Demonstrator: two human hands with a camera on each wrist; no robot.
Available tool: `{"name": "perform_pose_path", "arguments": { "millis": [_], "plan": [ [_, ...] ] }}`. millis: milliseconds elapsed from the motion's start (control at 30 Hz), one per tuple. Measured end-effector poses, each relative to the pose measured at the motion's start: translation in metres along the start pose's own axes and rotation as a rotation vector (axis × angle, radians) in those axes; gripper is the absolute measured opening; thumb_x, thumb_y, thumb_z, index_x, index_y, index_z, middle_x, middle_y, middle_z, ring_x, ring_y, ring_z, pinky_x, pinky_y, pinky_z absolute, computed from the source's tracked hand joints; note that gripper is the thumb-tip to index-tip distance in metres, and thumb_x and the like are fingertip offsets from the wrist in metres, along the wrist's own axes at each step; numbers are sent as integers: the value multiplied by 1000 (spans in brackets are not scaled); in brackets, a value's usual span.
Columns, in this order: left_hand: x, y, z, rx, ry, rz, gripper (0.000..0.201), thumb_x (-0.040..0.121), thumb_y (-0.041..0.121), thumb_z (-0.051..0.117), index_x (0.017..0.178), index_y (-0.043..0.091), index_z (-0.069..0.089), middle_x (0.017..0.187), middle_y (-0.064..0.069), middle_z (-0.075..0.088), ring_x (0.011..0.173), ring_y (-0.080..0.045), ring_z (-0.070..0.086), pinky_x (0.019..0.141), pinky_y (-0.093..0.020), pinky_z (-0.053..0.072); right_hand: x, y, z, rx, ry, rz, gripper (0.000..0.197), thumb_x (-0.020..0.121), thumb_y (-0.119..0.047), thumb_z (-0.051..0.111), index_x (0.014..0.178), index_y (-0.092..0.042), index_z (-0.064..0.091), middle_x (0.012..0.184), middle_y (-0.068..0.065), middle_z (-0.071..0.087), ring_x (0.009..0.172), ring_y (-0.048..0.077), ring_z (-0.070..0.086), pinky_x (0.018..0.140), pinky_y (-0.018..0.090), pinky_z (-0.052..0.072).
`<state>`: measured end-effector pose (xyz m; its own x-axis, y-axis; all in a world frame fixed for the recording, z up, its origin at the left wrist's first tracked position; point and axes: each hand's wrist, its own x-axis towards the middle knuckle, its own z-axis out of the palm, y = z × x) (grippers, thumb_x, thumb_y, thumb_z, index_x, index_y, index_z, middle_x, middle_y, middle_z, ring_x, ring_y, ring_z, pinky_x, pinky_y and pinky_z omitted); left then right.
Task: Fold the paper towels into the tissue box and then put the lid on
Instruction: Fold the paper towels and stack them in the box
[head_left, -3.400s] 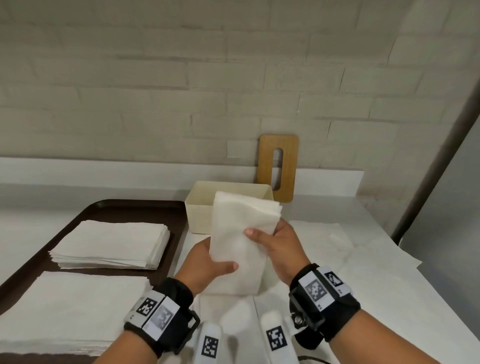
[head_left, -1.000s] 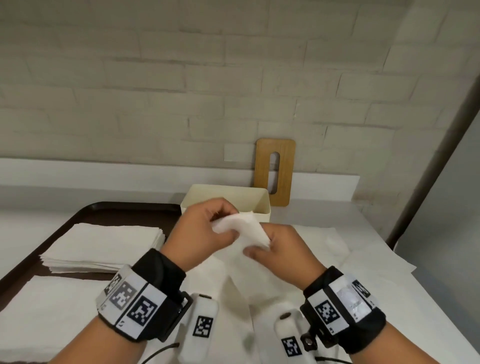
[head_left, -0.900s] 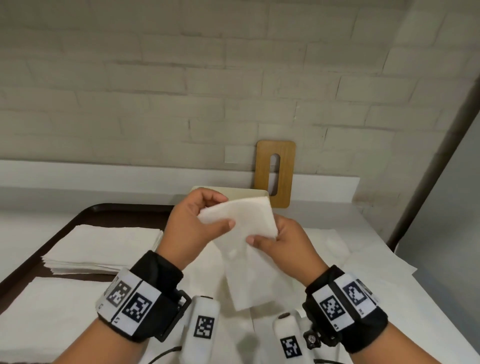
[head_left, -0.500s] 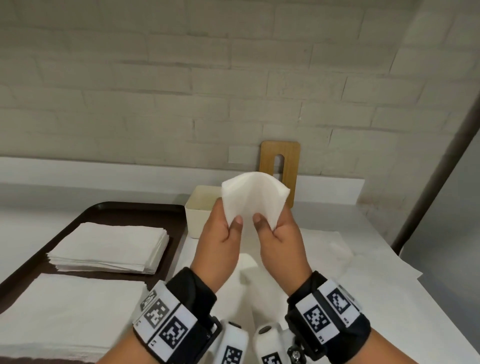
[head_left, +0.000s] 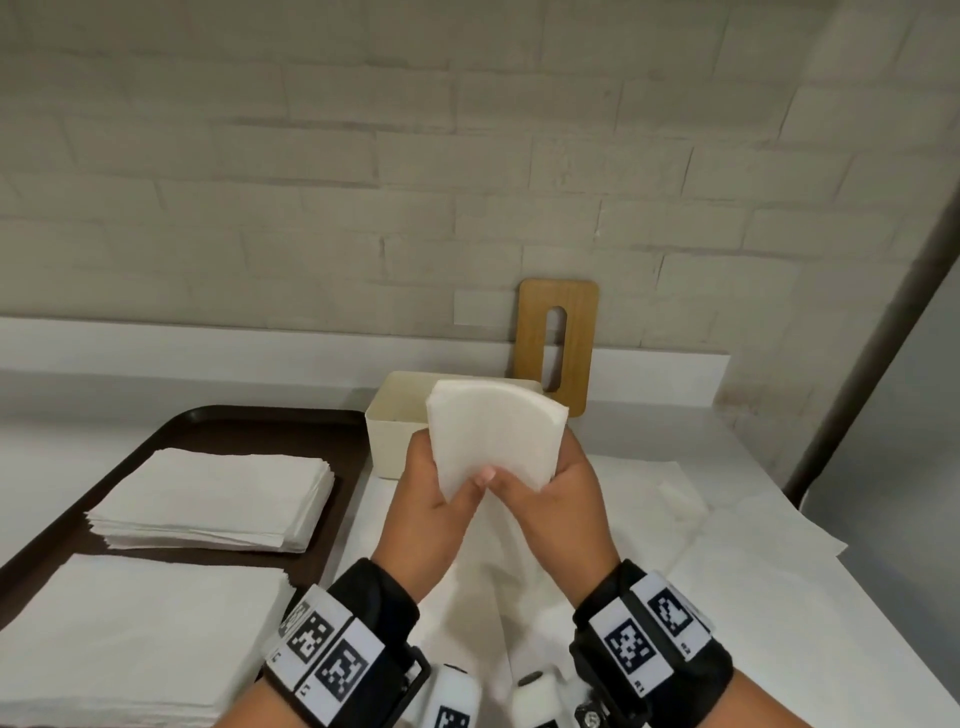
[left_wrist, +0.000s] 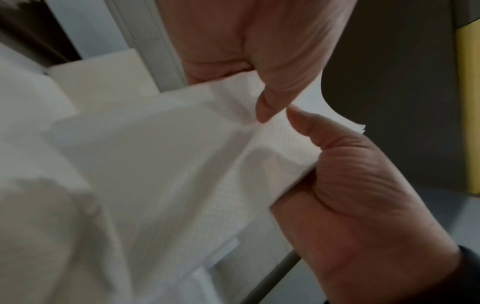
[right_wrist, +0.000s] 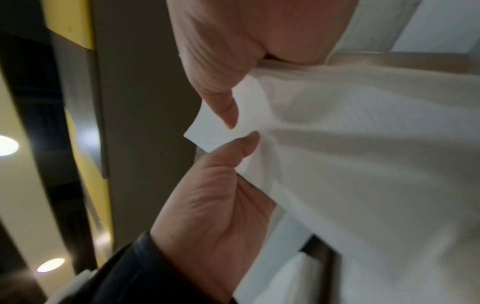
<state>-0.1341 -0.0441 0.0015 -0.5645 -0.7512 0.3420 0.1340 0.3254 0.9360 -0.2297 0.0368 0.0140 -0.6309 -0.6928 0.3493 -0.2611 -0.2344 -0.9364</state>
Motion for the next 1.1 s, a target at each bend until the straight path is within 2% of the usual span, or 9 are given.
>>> {"name": "perform_pose_path", "arguments": {
  "millis": [167, 233, 333, 467, 567, 633, 800, 900, 1100],
  "plan": [
    [-10, -26, -4, 136, -57, -131, 54, 76, 13, 74, 119, 25, 43, 107, 16, 56, 99, -1, 56, 70, -10, 49, -3, 13, -2, 99, 65, 121, 26, 77, -4, 72, 84, -28, 66, 88, -4, 73, 89, 20, 69, 77, 35, 57],
    [-9, -32, -9, 179, -111, -183, 51, 74, 12, 75, 115, 27, 49, 106, 16, 60, 99, -3, 58, 73, -12, 48, 2, 8, -6, 222, 91, 143, 23, 77, -1, 70, 85, -23, 68, 86, -1, 74, 87, 21, 70, 74, 37, 58],
    [-6, -33, -24, 332, -174, -195, 33, 78, 13, 71, 101, 29, 54, 91, 21, 59, 85, 4, 57, 62, -7, 44, 16, -3, -22, 396, 113, 131, 29, 75, 4, 69, 93, -19, 65, 89, 0, 73, 83, 17, 69, 70, 32, 57],
    [5, -28, -47, 146, 13, -208, 22, 77, 3, 70, 81, 20, 58, 84, 0, 66, 78, -17, 63, 66, -24, 51, 26, 0, -55, 329, 100, 149, 36, 67, 12, 70, 87, -16, 59, 84, 1, 68, 74, 17, 65, 60, 27, 53],
    [10, -26, -54, -28, 125, -180, 27, 77, -10, 65, 79, 16, 58, 77, 2, 65, 66, -5, 64, 56, -13, 50, 24, 18, -69, 285, 34, 266, 37, 68, 20, 61, 88, -11, 60, 85, 4, 71, 76, 20, 67, 64, 28, 55],
    [11, -28, -53, -11, 88, -174, 32, 78, -17, 58, 77, 15, 56, 76, 1, 61, 67, -7, 59, 56, -8, 47, 20, 34, -72, 210, -3, 356, 42, 65, 25, 57, 88, -9, 63, 83, 6, 70, 77, 23, 65, 67, 32, 55],
    [3, -53, -45, 150, -114, -324, 30, 75, -7, 58, 96, 14, 57, 100, -4, 63, 94, -19, 61, 75, -25, 51, 6, 61, -62, 34, -73, 532, 44, 41, 5, 57, 81, -10, 64, 73, 8, 63, 66, 23, 58, 52, 23, 45],
    [0, -57, -43, 138, -105, -341, 40, 76, -4, 58, 112, 13, 57, 107, -2, 66, 101, -14, 61, 75, -18, 47, 6, 62, -58, 28, -16, 490, 34, 41, 2, 56, 72, -10, 63, 68, 6, 59, 66, 21, 54, 55, 24, 42],
    [8, -47, -49, 148, -58, -254, 27, 74, -9, 58, 92, 12, 54, 95, -7, 60, 89, -18, 57, 70, -19, 44, 14, 52, -55, 24, 30, 409, 29, 43, 0, 49, 68, -10, 56, 67, 5, 51, 65, 18, 47, 56, 26, 35]
  ]
}}
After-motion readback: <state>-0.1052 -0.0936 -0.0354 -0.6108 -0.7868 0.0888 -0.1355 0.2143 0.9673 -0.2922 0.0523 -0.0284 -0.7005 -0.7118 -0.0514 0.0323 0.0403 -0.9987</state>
